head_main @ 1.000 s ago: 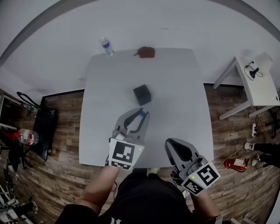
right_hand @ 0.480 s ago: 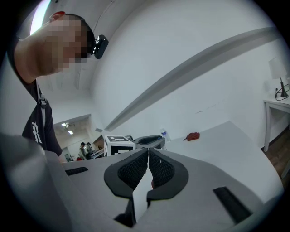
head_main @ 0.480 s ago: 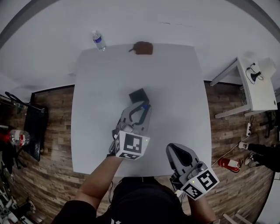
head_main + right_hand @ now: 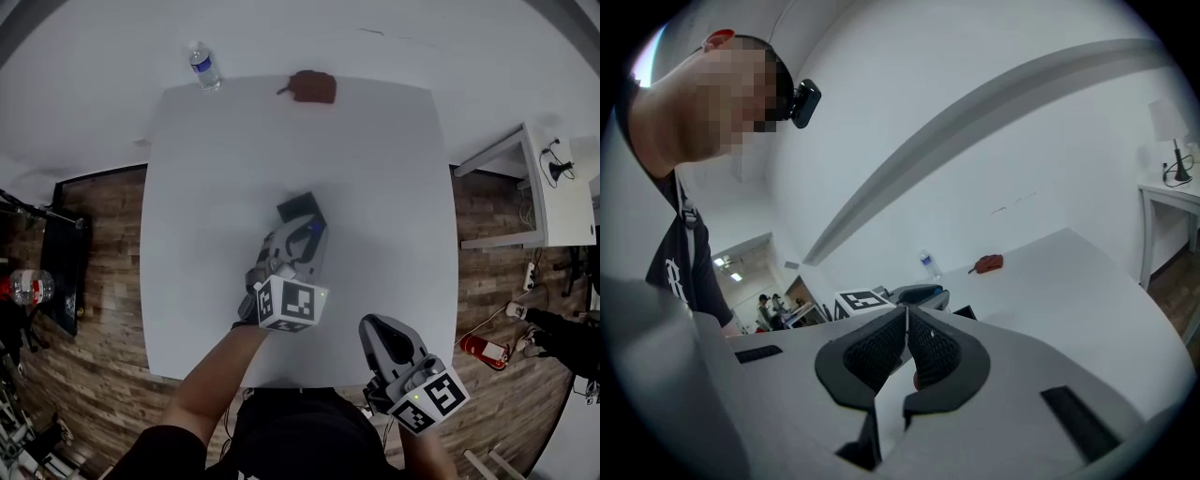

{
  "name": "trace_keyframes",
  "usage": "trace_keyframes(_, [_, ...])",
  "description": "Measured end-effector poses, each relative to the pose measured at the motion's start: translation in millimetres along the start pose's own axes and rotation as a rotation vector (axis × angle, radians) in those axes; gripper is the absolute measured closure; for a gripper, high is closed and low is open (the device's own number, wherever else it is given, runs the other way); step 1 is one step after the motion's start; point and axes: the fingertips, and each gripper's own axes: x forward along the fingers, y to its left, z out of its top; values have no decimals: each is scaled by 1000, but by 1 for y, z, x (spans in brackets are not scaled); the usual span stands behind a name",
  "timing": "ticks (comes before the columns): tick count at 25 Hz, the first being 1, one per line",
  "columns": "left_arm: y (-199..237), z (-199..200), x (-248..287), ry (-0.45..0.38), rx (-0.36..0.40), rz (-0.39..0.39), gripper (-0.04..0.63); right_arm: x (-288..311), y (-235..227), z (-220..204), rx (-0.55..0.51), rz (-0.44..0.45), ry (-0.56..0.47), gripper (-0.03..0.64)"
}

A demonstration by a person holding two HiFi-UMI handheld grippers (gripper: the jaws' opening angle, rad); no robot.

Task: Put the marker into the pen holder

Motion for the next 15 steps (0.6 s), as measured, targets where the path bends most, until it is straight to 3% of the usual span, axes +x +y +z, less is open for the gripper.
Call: trace_keyframes(15, [-5,-59,44,121,-16,-27,523,15,-27,-13,50,-48,48,600])
